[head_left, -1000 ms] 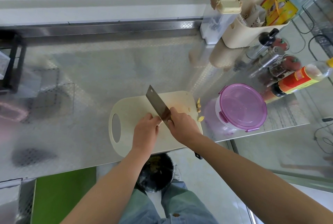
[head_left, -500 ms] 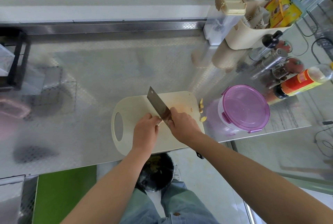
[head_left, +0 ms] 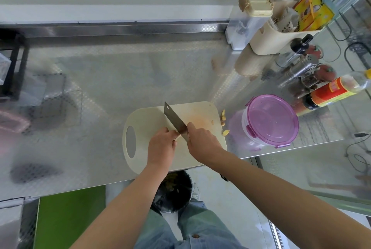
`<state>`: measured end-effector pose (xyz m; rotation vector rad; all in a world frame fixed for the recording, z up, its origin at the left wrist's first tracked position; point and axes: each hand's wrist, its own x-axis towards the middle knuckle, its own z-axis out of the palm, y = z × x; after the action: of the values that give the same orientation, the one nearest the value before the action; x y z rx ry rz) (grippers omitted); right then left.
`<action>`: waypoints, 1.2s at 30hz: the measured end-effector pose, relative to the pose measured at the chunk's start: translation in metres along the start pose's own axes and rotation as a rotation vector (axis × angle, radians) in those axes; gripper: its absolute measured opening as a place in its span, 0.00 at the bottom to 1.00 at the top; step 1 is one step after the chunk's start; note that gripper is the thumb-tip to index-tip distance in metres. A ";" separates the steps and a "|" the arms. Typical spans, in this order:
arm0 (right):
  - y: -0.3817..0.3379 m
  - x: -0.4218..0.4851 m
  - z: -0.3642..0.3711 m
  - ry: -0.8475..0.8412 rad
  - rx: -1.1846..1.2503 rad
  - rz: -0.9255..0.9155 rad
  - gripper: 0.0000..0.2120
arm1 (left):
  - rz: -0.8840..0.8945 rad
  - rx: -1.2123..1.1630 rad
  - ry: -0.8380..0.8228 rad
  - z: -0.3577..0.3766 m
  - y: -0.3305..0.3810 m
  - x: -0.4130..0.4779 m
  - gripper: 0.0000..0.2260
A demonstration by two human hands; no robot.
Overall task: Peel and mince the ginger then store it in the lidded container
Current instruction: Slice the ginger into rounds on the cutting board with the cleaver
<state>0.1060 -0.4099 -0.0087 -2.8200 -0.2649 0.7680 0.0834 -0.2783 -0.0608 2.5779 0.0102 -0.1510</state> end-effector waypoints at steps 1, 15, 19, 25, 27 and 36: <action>-0.002 0.002 0.003 -0.004 0.010 0.004 0.07 | -0.002 0.001 -0.003 -0.001 0.001 0.000 0.11; -0.002 0.017 0.024 0.033 0.101 -0.004 0.06 | 0.005 -0.022 0.012 -0.004 0.001 0.002 0.08; 0.001 0.016 0.017 0.018 0.129 -0.020 0.06 | -0.017 -0.005 0.002 -0.003 -0.001 0.003 0.06; 0.009 0.004 0.017 -0.024 0.082 -0.026 0.08 | -0.003 -0.022 -0.013 -0.003 -0.004 0.003 0.07; 0.006 0.007 0.020 -0.009 0.100 -0.028 0.08 | 0.005 -0.014 -0.016 -0.003 -0.003 0.004 0.07; -0.005 0.030 0.020 0.026 0.122 -0.026 0.04 | -0.006 -0.051 -0.008 -0.006 -0.003 0.003 0.06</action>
<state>0.1208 -0.3951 -0.0386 -2.7046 -0.2406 0.7157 0.0866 -0.2726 -0.0579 2.5267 0.0181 -0.1616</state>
